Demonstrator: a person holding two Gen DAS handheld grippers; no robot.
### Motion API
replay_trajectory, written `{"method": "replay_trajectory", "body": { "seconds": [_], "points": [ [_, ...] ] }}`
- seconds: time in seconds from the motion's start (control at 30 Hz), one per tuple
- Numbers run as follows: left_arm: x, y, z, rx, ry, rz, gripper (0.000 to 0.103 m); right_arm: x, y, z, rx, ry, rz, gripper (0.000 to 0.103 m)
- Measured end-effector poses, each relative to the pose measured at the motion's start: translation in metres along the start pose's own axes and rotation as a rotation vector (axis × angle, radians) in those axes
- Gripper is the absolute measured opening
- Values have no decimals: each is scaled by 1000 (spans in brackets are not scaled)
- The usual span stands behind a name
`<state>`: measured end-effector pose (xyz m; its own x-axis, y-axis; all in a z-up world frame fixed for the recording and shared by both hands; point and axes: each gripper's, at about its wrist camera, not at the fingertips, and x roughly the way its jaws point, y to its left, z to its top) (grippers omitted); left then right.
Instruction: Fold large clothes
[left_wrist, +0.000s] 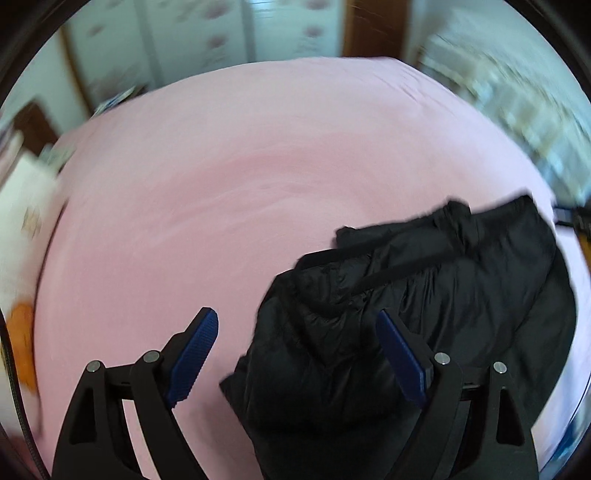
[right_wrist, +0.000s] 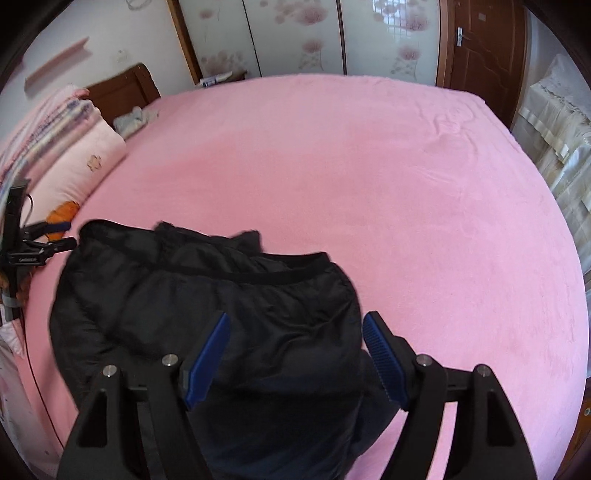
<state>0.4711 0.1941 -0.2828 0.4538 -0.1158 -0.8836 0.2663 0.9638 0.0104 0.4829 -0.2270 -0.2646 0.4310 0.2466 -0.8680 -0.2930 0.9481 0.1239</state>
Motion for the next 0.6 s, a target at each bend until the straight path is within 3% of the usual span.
{"method": "replay_trajectory", "body": {
  "seconds": [0.13, 0.27, 0.33, 0.4, 0.43, 0.47, 0.5, 0.53, 0.6],
  "points": [
    [23, -15, 6, 167, 31, -20, 87, 22, -18, 8, 24, 27, 43, 75],
    [42, -21, 9, 232, 73, -44, 85, 41, -22, 17, 5, 45, 54, 75],
    [50, -24, 10, 253, 77, -65, 66, 50, -21, 19, -8, 62, 72, 75],
    [57, -25, 9, 267, 101, -66, 20, 59, -16, 20, -35, 92, 110, 70],
    [61, -25, 10, 266, 112, -51, 12, 63, -13, 19, -45, 106, 119, 49],
    [62, -27, 10, 261, 106, -34, 10, 67, -11, 18, -55, 113, 116, 14],
    [62, -28, 11, 254, 94, -5, 7, 71, -8, 18, -70, 127, 95, 7],
    [62, -29, 13, 239, 83, 12, 6, 75, -5, 16, -78, 152, 77, 7],
    [55, -25, 17, 181, 55, 37, 4, 67, -3, 15, -69, 101, 57, 5]
  ]
}}
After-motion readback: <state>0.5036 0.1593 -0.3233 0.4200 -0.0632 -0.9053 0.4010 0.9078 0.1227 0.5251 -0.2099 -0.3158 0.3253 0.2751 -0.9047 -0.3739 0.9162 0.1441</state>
